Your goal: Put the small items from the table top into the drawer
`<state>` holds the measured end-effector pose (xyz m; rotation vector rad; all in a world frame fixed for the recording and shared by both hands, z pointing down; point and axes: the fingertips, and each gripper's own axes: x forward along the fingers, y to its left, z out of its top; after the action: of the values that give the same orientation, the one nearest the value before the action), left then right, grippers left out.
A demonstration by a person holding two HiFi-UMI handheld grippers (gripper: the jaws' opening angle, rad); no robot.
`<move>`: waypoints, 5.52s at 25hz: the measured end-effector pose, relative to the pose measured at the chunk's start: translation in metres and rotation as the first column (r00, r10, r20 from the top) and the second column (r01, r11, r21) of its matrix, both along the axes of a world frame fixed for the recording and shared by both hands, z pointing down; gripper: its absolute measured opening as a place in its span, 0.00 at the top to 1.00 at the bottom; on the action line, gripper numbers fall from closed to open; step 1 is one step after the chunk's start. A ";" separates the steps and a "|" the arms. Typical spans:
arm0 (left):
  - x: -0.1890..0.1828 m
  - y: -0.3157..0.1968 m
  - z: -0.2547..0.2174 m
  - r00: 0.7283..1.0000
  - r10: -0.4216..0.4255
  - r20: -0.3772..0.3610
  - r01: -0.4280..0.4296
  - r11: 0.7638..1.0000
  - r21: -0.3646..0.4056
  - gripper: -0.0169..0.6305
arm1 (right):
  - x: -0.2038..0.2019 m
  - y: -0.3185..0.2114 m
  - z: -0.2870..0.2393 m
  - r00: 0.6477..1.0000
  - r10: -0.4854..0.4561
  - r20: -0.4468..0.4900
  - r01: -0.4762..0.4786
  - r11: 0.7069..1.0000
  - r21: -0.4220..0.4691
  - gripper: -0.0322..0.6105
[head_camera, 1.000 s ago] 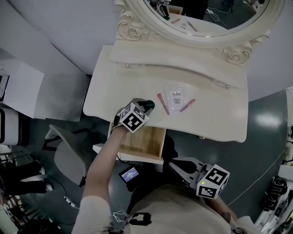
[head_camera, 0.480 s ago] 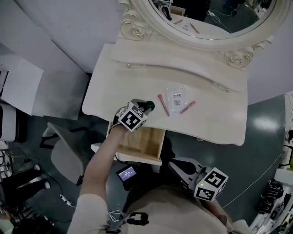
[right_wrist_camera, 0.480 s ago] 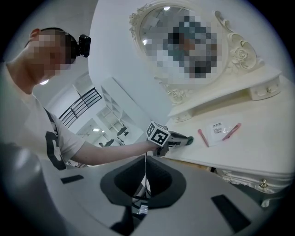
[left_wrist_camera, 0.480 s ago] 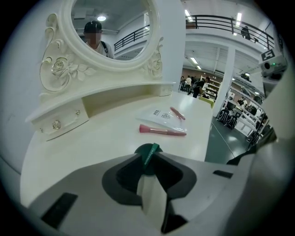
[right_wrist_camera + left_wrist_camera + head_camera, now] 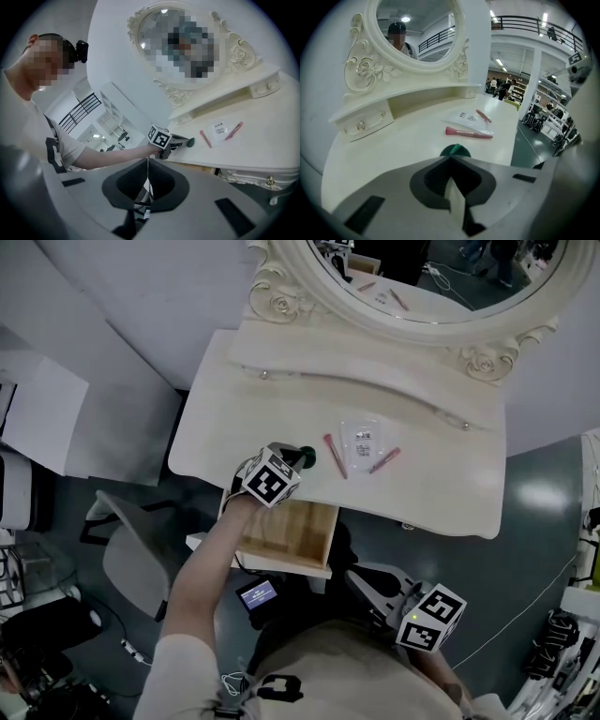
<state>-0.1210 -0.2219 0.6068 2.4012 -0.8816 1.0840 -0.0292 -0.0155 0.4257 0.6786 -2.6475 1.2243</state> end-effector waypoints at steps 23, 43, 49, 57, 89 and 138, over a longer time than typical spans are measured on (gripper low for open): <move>-0.023 0.012 -0.022 0.997 -0.070 -0.025 0.071 0.997 0.040 0.89 | -0.009 0.009 -0.003 1.000 -0.010 -0.017 0.010 1.000 0.020 0.90; -0.057 0.038 -0.035 0.996 -0.093 0.006 0.093 0.994 0.060 0.89 | -0.031 0.026 -0.013 0.999 -0.043 -0.003 0.043 0.998 0.044 0.90; -0.059 0.045 -0.038 0.996 -0.089 0.006 0.088 0.994 0.064 0.89 | -0.035 0.031 -0.017 0.999 -0.053 -0.004 0.053 0.997 0.063 0.90; -0.062 0.054 -0.047 0.997 -0.082 0.008 0.081 0.993 0.090 0.89 | -0.039 0.036 -0.020 0.998 -0.066 -0.005 0.067 0.995 0.068 0.90; -0.123 0.117 -0.064 0.985 -0.173 -0.003 0.172 0.979 0.113 0.89 | -0.084 0.053 -0.033 0.981 -0.195 -0.006 0.194 0.974 0.118 0.90; -0.093 0.163 -0.029 0.993 -0.115 0.010 0.114 0.993 0.042 0.89 | -0.078 0.048 -0.027 0.988 -0.153 0.018 0.151 0.985 0.082 0.90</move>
<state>-0.2142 -0.0591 0.5778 2.3473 -1.0415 1.0475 -0.1076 0.0323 0.3989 0.4658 -2.7233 1.0971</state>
